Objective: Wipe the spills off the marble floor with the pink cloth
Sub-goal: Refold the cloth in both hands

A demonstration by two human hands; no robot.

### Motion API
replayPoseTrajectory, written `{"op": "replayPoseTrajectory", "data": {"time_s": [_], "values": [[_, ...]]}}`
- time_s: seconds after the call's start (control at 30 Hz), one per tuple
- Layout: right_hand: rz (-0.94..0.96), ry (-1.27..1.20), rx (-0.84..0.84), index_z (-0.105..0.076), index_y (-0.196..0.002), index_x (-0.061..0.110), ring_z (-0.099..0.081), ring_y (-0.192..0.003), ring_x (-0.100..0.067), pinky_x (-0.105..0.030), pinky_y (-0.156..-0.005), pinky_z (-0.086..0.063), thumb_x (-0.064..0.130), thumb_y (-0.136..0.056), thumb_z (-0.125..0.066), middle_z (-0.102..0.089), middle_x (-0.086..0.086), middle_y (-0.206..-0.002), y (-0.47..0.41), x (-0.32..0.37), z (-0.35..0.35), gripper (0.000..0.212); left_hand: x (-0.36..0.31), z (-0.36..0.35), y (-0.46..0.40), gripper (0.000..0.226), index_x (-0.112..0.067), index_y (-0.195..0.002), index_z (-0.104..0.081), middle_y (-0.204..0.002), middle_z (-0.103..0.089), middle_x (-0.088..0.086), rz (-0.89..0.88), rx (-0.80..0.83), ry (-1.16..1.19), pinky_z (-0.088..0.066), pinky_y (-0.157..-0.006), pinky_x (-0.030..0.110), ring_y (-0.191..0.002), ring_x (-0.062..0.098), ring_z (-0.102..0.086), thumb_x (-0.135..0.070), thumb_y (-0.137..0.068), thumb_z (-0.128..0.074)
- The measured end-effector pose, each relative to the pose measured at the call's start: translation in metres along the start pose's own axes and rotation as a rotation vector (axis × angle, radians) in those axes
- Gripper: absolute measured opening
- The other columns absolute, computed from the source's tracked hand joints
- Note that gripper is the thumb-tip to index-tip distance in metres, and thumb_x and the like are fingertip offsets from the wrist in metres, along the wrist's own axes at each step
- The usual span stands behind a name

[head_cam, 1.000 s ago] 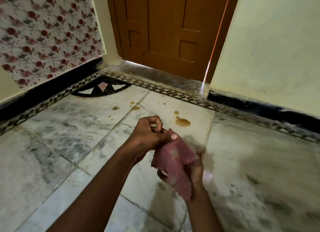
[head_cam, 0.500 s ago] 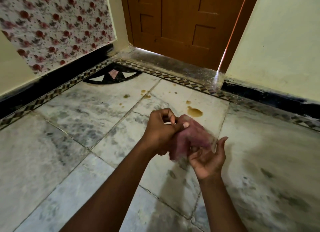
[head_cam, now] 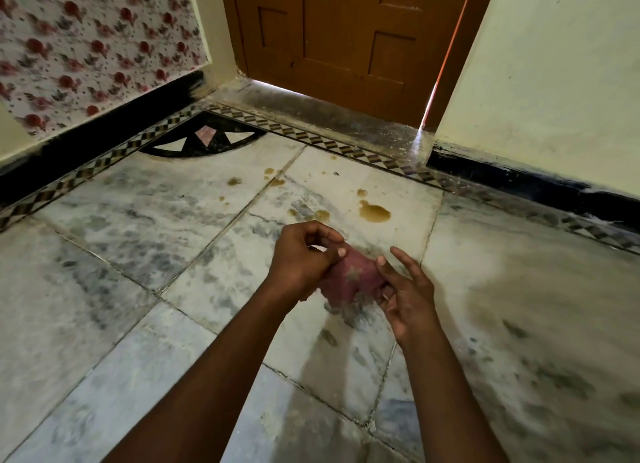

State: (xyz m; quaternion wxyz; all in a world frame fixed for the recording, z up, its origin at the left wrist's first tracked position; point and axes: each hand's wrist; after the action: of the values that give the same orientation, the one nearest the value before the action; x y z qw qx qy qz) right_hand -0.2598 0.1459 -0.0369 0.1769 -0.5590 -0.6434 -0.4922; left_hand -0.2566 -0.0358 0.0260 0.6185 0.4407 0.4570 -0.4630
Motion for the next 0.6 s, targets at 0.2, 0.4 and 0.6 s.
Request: {"op": "replayPoseTrajectory", "data": {"time_s": [0.2,0.4,0.6], "values": [[0.122,0.181,0.020,-0.076,-0.124,0.015,-0.075,-0.087,-0.028,-0.032,-0.069,-0.062,0.002,-0.088,-0.082,-0.076,-0.023,-0.118,0.001,0.008,-0.003,0.039,0.009,0.000,0.000,0.016,-0.014,-0.080,-0.077,-0.067,-0.070,0.000,0.044,-0.071,0.052,-0.052,-0.068,0.029,-0.071,0.018,-0.070,-0.002,-0.086,-0.085],[0.149,0.445,0.044,-0.081,-0.097,0.007,-0.072,-0.070,-0.026,-0.023,-0.052,-0.055,-0.005,-0.097,-0.070,-0.077,-0.018,-0.091,0.002,0.022,-0.013,0.016,0.009,0.002,0.003,0.016,-0.014,-0.084,-0.079,-0.062,-0.069,-0.004,-0.010,-0.094,0.045,-0.065,-0.070,0.052,-0.067,0.035,-0.074,0.001,-0.083,-0.087],[0.240,0.690,0.194,-0.083,-0.101,0.010,-0.074,-0.070,-0.013,-0.024,-0.059,-0.057,-0.008,-0.066,-0.094,-0.082,-0.008,-0.088,0.009,0.037,-0.012,0.041,0.013,0.009,-0.002,0.031,-0.021,-0.092,-0.084,-0.088,-0.082,0.002,-0.073,-0.038,-0.028,-0.060,-0.073,0.018,-0.082,0.009,-0.078,0.007,-0.078,-0.088]]}}
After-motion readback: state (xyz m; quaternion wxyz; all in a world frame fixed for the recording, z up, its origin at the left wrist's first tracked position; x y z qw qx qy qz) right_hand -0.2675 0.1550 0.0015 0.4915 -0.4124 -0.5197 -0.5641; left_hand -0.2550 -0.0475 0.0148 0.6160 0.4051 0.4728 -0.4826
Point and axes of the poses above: each hand's wrist, its own y-axis away from the middle knuckle, its own z-axis out of the back of the hand, x = y × z
